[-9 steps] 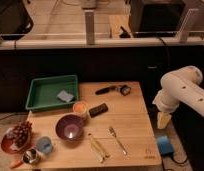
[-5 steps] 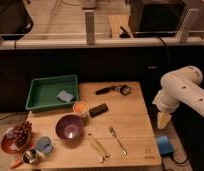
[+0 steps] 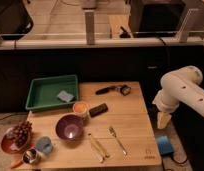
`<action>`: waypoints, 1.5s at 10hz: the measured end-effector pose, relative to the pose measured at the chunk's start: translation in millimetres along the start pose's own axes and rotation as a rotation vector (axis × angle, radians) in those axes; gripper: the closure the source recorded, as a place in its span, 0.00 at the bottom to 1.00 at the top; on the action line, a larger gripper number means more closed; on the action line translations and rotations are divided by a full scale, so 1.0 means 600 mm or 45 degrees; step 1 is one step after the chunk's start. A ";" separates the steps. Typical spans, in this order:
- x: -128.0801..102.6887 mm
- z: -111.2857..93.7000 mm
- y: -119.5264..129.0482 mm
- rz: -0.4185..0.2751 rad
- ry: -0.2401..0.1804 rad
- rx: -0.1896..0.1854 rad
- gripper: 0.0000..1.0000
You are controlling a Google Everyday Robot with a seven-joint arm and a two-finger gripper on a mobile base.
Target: Place eraser in tray
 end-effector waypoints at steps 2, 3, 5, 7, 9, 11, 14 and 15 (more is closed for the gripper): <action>0.000 0.000 0.000 0.000 0.000 0.000 0.20; 0.000 0.000 0.000 0.000 0.000 0.000 0.20; 0.000 0.000 0.000 0.000 0.000 0.000 0.20; -0.044 0.012 -0.007 -0.085 0.022 0.008 0.20; -0.093 0.021 -0.011 -0.145 0.037 0.013 0.20; -0.125 0.027 -0.017 -0.210 0.049 0.023 0.20; -0.170 0.036 -0.024 -0.305 0.061 0.035 0.20; -0.189 0.039 -0.029 -0.325 0.062 0.039 0.20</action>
